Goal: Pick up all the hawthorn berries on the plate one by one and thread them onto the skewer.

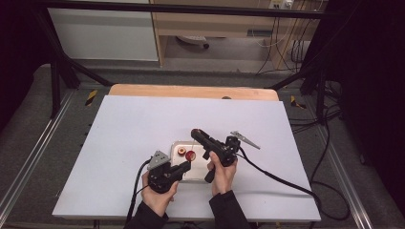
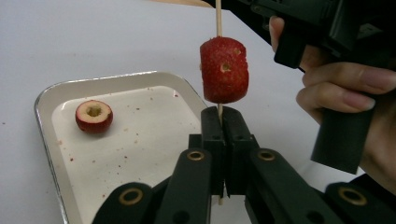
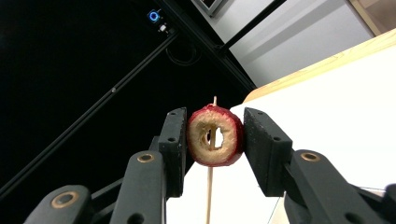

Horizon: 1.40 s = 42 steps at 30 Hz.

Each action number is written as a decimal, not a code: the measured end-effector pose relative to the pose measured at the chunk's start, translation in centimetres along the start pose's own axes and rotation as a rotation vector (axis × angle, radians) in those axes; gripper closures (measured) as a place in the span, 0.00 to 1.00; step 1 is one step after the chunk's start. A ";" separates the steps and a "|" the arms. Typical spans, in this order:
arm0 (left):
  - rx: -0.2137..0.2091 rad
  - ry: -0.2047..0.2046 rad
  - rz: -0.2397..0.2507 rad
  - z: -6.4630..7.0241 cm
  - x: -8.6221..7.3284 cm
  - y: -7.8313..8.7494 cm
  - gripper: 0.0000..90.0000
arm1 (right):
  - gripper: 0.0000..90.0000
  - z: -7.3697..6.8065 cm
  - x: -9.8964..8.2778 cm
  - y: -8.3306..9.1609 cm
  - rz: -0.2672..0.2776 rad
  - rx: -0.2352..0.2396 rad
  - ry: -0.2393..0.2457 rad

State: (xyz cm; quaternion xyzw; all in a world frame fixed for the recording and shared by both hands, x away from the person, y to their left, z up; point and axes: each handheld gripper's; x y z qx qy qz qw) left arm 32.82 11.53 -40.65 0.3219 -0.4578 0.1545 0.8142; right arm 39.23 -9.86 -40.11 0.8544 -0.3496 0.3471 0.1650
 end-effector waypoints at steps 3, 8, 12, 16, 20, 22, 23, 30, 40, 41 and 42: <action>-0.005 0.001 0.000 -0.2 0.2 -0.1 0.98 | 0.68 -0.1 0.0 0.2 -0.004 -0.006 0.014; 0.003 -0.020 0.009 -0.3 0.6 0.0 0.98 | 0.69 -0.1 -0.3 0.2 -0.036 -0.012 0.023; 0.005 -0.026 0.008 -0.6 0.9 -0.1 0.98 | 0.69 0.0 -0.6 0.1 -0.055 -0.010 0.025; 0.004 -0.035 0.006 -0.8 1.1 -0.4 0.98 | 0.69 0.0 -0.8 0.1 -0.071 -0.017 0.038; 0.018 -0.067 0.000 -0.9 1.1 -0.5 0.98 | 0.68 0.0 -1.1 0.1 -0.095 -0.020 0.047; 0.016 -0.084 -0.005 -0.9 1.1 -0.4 0.98 | 0.67 0.0 -1.0 0.1 -0.096 -0.013 0.059; 0.013 -0.091 -0.010 -1.1 1.1 -0.3 0.98 | 0.62 0.1 -0.9 0.1 -0.095 -0.012 0.074; 0.018 -0.157 -0.047 -2.8 0.6 1.4 0.98 | 0.34 -0.4 1.0 1.4 -0.134 -0.048 0.200; 0.053 -0.194 -0.110 -5.6 -0.5 4.8 0.98 | 0.13 1.2 1.1 2.1 -0.364 -0.152 0.434; 0.057 -0.201 -0.114 -5.8 -0.6 5.2 0.98 | 0.12 1.3 1.0 2.0 -0.388 -0.159 0.451; 0.058 -0.202 -0.120 -6.1 -0.8 5.6 0.98 | 0.12 1.4 1.0 2.0 -0.416 -0.162 0.470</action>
Point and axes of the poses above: each handheld gripper's, and its own axes: y roughly backward along the jaws, x roughly out of its top, z roughly to its right, and after that the axes turned 6 degrees about -x, right-handed
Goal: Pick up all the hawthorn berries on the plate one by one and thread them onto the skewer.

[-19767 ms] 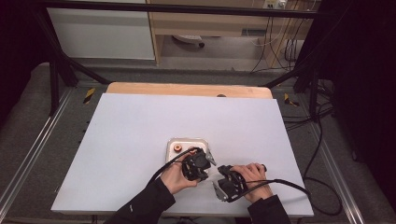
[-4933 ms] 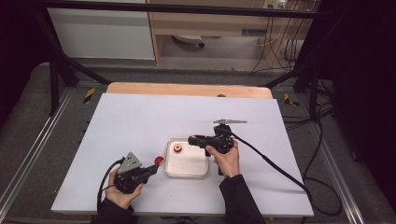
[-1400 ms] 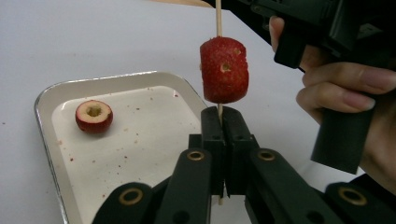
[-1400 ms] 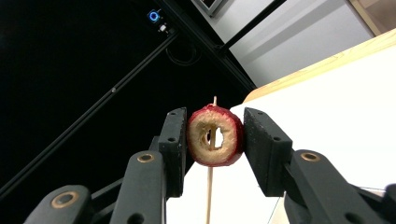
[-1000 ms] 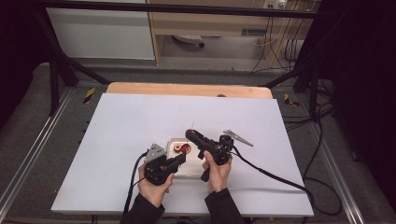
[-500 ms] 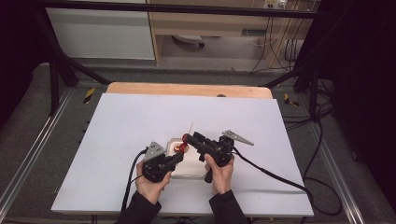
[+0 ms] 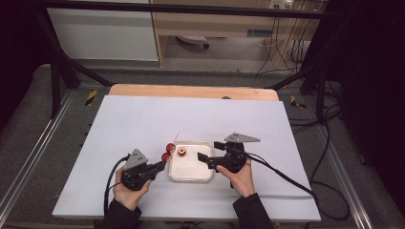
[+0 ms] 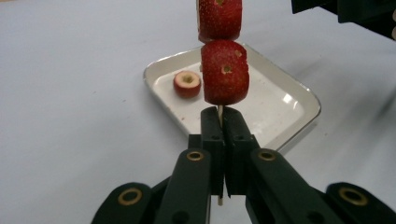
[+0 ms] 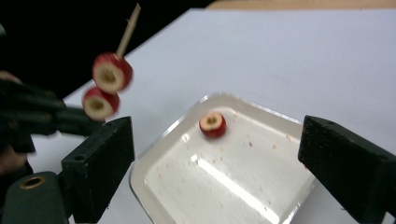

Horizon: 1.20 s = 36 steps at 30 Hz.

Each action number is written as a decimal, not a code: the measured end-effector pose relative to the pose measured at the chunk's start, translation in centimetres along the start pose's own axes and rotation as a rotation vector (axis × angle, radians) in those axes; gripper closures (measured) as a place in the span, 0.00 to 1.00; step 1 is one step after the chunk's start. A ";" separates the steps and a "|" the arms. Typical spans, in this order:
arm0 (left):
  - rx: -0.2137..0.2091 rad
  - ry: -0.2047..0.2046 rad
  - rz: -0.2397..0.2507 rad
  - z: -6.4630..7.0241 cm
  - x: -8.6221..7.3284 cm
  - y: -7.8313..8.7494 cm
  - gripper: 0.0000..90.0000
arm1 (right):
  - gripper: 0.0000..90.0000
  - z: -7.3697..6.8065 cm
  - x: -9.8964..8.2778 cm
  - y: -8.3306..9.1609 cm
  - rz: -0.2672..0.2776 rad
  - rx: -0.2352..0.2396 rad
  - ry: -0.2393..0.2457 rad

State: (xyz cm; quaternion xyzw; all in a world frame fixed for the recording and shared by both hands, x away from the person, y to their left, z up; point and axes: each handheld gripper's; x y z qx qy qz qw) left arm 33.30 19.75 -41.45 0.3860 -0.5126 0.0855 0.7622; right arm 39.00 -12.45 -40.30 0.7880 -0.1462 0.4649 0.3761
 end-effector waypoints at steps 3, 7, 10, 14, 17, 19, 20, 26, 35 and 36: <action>0.002 -0.013 -0.029 -0.6 -0.7 0.8 0.98 | 0.12 0.2 0.0 -0.2 -0.065 -0.006 0.029; -0.008 -0.014 -0.040 -1.2 -1.4 1.3 0.98 | 0.11 0.1 0.4 -0.8 -0.162 -0.025 0.082; 0.004 -0.046 -0.064 -1.4 -1.6 1.5 0.98 | 0.11 -0.3 1.0 -1.4 -0.213 -0.027 0.112; 0.009 -0.049 -0.074 -1.7 -2.0 2.0 0.98 | 0.11 -0.9 1.9 -2.2 -0.269 -0.040 0.164; 0.006 -0.046 -0.075 -2.1 -2.2 2.2 0.98 | 0.11 -1.3 2.5 -3.0 -0.299 -0.047 0.191; 0.006 -0.042 -0.075 -2.4 -2.4 2.4 0.98 | 0.11 -1.6 3.0 -3.6 -0.324 -0.059 0.216; 0.004 -0.040 -0.076 -2.5 -2.4 2.5 0.98 | 0.11 -1.8 3.2 -3.9 -0.336 -0.065 0.230; 0.009 -0.029 -0.078 -3.1 -2.8 2.9 0.98 | 0.11 -2.6 4.6 -5.8 -0.394 -0.074 0.285; 0.034 -0.005 -0.076 -4.2 -3.4 3.8 0.98 | 0.14 -3.0 5.7 -8.5 -0.431 -0.081 0.275; 0.036 -0.005 -0.076 -4.2 -3.4 3.9 0.98 | 0.14 -2.9 5.7 -8.8 -0.439 -0.084 0.275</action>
Point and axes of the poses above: each handheld gripper's, and its own axes: y roughly backward along the jaws, x roughly out of its top, z roughly to its right, and after that the axes turned 6 degrees about -x, right-handed
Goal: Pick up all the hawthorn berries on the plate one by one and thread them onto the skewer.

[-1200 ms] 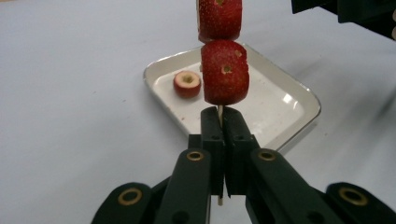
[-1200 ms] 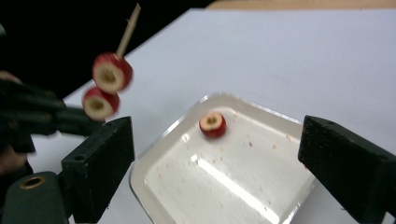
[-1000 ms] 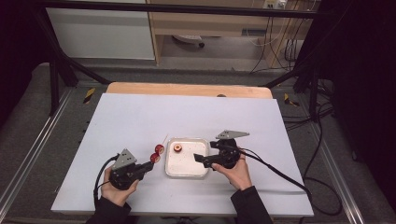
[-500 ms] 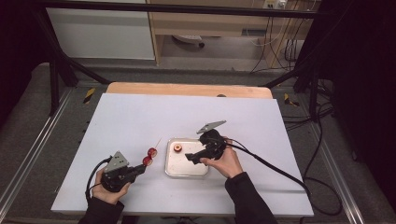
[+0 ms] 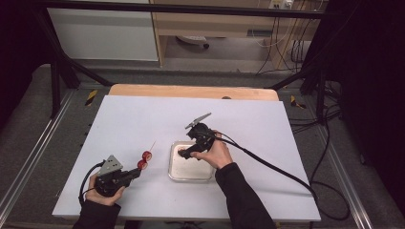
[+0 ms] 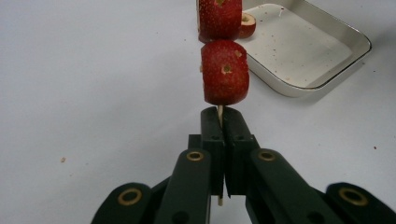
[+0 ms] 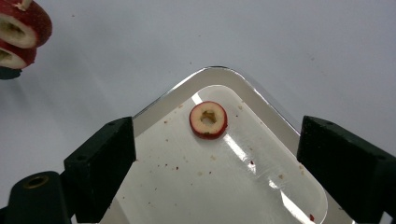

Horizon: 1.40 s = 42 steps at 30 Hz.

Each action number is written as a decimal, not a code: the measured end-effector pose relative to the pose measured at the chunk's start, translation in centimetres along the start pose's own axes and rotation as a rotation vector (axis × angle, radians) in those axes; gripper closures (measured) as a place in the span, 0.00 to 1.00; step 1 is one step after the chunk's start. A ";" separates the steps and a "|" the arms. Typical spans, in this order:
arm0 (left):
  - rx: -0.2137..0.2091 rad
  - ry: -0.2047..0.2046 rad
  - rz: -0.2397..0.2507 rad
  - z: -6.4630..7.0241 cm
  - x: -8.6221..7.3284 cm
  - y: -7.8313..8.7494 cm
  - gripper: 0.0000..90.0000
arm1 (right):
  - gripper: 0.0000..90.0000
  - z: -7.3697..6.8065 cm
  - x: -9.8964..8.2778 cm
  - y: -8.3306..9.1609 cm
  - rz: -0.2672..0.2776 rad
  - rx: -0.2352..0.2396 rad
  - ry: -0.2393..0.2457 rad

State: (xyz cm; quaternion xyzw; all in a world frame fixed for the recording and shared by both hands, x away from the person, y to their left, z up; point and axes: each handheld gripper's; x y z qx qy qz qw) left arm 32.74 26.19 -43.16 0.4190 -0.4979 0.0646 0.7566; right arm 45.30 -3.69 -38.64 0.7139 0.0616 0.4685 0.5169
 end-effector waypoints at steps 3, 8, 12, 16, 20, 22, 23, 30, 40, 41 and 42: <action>0.003 -0.002 -0.007 -0.1 0.0 0.0 0.98 | 0.16 0.0 0.6 -0.8 -0.024 -0.009 0.006; 0.004 -0.004 -0.008 -0.1 0.0 -0.1 0.98 | 0.23 0.0 1.2 -2.2 -0.060 -0.002 0.016; 0.001 -0.005 -0.014 -0.1 0.0 -0.2 0.98 | 0.32 -0.2 1.4 -3.2 -0.093 0.015 0.033; -0.002 -0.010 -0.017 0.0 0.0 -0.2 0.98 | 0.38 -0.1 1.6 -4.0 -0.116 0.039 0.026; -0.006 -0.009 -0.017 0.0 0.0 -0.3 0.98 | 0.45 0.2 1.6 -4.5 -0.152 0.037 0.040; -0.008 -0.012 -0.019 0.1 0.0 -0.4 0.98 | 0.48 0.3 1.6 -4.6 -0.161 0.042 0.046; -0.008 -0.012 -0.020 0.1 0.0 -0.4 0.98 | 0.49 0.3 1.6 -4.7 -0.164 0.045 0.044; -0.009 -0.013 -0.021 0.1 0.1 -0.4 0.98 | 0.55 0.3 1.6 -5.2 -0.177 0.058 0.040; -0.010 -0.013 -0.020 0.1 0.1 -0.4 0.98 | 0.67 0.3 1.5 -5.5 -0.181 0.069 0.037; -0.009 -0.014 -0.019 0.1 0.1 -0.4 0.98 | 0.68 0.3 1.5 -5.5 -0.182 0.072 0.040; -0.009 -0.014 -0.020 0.1 0.1 -0.4 0.98 | 0.68 0.2 1.5 -5.5 -0.182 0.070 0.038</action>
Point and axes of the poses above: each handheld gripper's, and its own axes: y roughly backward along the jaws, x roughly out of its top, z roughly to its right, and after that the axes turned 6 degrees about -x, right-handed
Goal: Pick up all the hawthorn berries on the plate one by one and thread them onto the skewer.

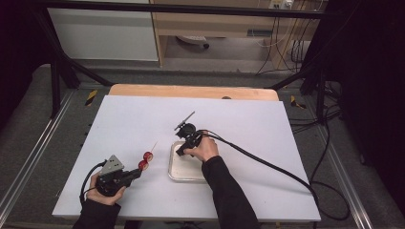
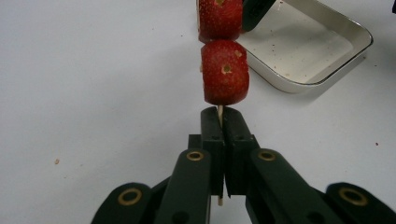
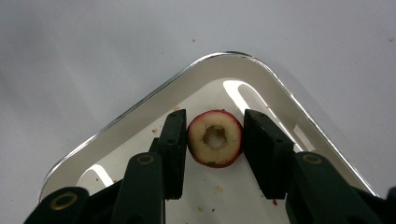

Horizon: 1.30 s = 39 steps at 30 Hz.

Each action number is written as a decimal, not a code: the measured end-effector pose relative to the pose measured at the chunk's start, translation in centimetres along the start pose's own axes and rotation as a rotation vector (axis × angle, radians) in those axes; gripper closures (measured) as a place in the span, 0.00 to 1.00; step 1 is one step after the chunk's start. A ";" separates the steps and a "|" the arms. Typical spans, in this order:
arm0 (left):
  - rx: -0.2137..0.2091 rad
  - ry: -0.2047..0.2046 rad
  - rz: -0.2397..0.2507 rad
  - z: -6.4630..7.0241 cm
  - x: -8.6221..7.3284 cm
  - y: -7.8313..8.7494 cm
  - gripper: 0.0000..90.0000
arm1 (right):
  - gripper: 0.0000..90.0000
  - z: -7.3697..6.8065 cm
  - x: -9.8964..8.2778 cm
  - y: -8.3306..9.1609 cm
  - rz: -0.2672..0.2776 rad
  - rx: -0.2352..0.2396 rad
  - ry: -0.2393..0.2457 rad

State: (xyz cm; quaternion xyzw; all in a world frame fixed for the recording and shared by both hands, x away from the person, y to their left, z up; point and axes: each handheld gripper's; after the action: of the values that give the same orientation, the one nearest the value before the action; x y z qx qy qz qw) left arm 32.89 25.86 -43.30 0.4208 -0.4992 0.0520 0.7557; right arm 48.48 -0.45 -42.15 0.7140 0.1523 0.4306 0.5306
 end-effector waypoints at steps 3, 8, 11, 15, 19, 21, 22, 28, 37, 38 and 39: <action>0.000 0.000 0.000 0.0 0.0 0.0 0.98 | 0.68 0.1 0.0 0.1 -0.008 -0.002 -0.009; -0.001 -0.001 0.003 0.1 0.0 0.0 0.98 | 0.68 -0.1 0.0 0.8 0.000 0.002 -0.042; 0.000 -0.004 0.004 0.2 0.0 0.0 0.98 | 0.68 -0.2 0.0 1.7 0.022 0.011 -0.045; 0.000 -0.007 0.007 0.4 0.1 0.0 0.98 | 0.68 -0.5 -0.2 3.2 0.057 0.010 -0.078; -0.002 -0.010 0.010 0.6 0.2 0.0 0.98 | 0.68 -0.8 -0.8 4.5 0.116 0.035 -0.120; -0.001 -0.014 0.010 0.6 0.2 0.0 0.98 | 0.68 -0.8 -1.2 5.1 0.144 0.042 -0.143; 0.000 -0.017 0.008 0.7 0.2 0.0 0.98 | 0.68 -0.7 -1.4 5.3 0.158 0.047 -0.150; 0.000 -0.025 0.002 1.0 0.3 -0.2 0.98 | 0.68 -0.1 -3.2 6.3 0.212 0.076 -0.197; 0.003 -0.010 0.014 2.1 0.7 -0.8 0.98 | 0.68 0.2 -6.4 7.7 0.408 0.144 -0.305; 0.003 -0.007 0.014 2.3 0.8 -0.9 0.98 | 0.68 0.3 -6.8 7.8 0.429 0.149 -0.318; 0.002 -0.004 0.015 2.4 0.8 -1.0 0.98 | 0.68 0.4 -7.1 7.9 0.451 0.151 -0.330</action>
State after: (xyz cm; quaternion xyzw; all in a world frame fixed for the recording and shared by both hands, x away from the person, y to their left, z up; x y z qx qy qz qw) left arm 32.05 23.27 -42.85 0.4182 -0.5038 0.0572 0.7536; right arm 42.73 -8.57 -38.35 0.8276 -0.0673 0.4033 0.3845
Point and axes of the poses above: each handheld gripper's, and its own axes: y roughly backward along the jaws, x roughly out of its top, z roughly to its right, and after that the axes turned 6 degrees about -x, right-handed
